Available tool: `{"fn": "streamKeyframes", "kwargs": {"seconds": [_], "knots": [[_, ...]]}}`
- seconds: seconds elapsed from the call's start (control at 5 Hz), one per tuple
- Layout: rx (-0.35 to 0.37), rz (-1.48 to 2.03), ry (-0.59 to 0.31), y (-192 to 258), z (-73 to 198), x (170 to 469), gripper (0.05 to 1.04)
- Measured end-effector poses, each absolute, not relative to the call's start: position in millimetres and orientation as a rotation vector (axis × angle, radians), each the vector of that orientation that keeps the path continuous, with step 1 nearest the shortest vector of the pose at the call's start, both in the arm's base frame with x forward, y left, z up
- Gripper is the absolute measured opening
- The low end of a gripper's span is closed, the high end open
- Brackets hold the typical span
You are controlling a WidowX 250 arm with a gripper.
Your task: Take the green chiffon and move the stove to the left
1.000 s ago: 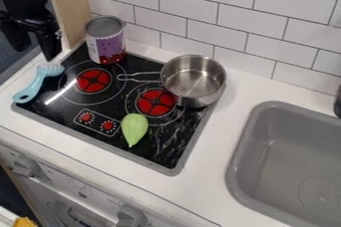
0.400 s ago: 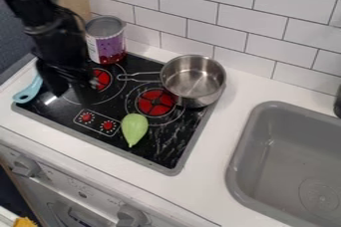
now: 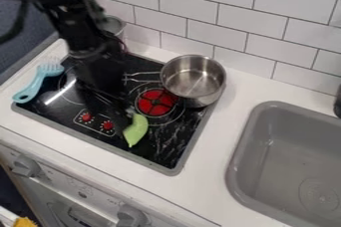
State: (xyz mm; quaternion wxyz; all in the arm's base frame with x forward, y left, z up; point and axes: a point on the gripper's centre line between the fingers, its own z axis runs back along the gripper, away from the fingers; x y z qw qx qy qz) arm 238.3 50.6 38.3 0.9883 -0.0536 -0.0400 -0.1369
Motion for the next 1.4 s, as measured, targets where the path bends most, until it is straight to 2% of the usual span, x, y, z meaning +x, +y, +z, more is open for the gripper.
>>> {"fn": "streamKeyframes", "kwargs": {"seconds": [0.6,0.8,1.0,1.2,1.4], "knots": [[-0.068,-0.321,-0.029,28.3,7.5,246.5,1.000],[-0.030,-0.358,-0.010,27.2,1.3,249.2,0.952],[-0.021,-0.369,-0.014,28.3,0.7,250.4,0.694],[-0.026,-0.380,-0.011,27.4,1.4,249.0,0.671],[-0.044,-0.422,-0.042,23.0,15.9,248.2,0.671]]}}
